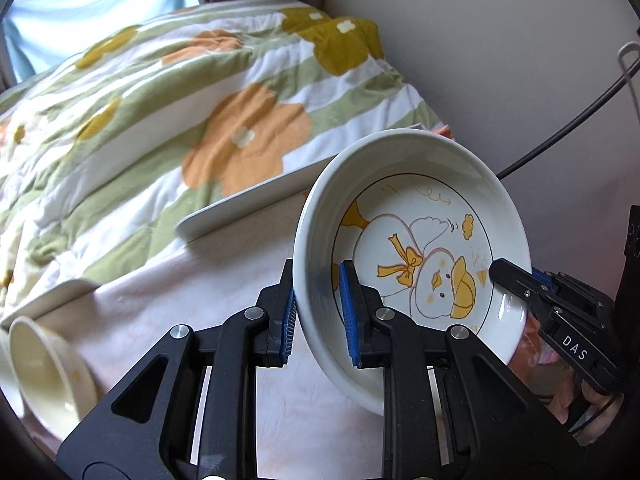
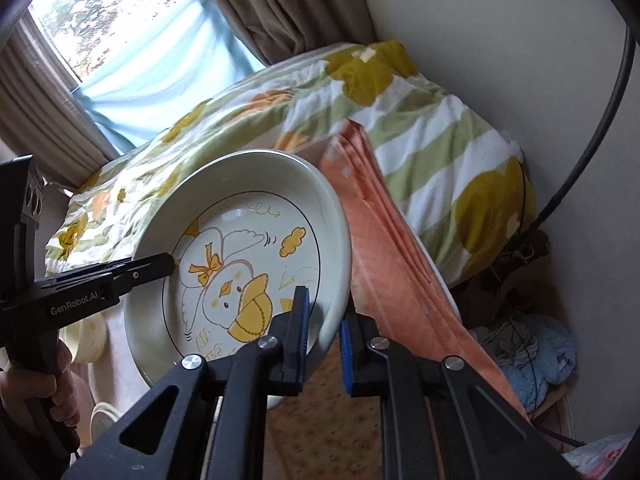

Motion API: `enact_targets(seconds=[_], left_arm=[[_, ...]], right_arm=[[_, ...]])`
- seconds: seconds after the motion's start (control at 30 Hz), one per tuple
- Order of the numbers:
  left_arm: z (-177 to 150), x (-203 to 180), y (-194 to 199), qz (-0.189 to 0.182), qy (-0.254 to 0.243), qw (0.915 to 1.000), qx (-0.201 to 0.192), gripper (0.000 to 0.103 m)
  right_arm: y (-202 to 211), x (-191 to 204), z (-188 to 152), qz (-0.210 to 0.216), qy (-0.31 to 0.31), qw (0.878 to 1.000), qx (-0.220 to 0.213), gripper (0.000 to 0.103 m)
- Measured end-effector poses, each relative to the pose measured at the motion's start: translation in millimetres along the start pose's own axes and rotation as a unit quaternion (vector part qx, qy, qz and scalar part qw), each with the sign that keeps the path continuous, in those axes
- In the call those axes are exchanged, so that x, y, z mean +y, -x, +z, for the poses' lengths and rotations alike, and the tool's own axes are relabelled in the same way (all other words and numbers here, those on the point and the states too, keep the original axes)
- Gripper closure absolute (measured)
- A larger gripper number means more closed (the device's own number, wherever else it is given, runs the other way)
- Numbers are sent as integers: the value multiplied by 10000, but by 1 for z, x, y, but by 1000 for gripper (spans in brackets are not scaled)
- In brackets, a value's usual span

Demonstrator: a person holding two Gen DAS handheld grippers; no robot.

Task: Organize plates and bowls
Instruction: 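Carry the duck plate with both tools and lower it onto the plate stack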

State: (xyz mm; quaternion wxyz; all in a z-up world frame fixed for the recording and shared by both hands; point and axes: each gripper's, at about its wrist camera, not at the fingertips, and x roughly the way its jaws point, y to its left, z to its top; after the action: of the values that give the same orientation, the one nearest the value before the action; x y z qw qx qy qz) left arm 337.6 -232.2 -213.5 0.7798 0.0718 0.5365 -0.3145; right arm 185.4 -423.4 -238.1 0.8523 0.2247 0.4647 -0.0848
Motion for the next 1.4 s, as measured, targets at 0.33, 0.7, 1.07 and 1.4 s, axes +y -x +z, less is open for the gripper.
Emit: enact_targets(seconds=[0.33,0.7,1.07,1.4], left_arm=[[-77,40,118,241,614,9957,-653,85],[-199,92,161,775,1674,9808,-640,85],[-292,115,124,612,2351,9700,-91,85],[-299,119,105,512,2424,9688,82,85]], right_arm=[[61,78,-27,593,645,9961,-115,90],[59,155,-104,1272,1504,9795,427,90],[21,173,-160,1224,2029,9661,1024,90],[7,178,-172,1116,2187,9621,1185,90]])
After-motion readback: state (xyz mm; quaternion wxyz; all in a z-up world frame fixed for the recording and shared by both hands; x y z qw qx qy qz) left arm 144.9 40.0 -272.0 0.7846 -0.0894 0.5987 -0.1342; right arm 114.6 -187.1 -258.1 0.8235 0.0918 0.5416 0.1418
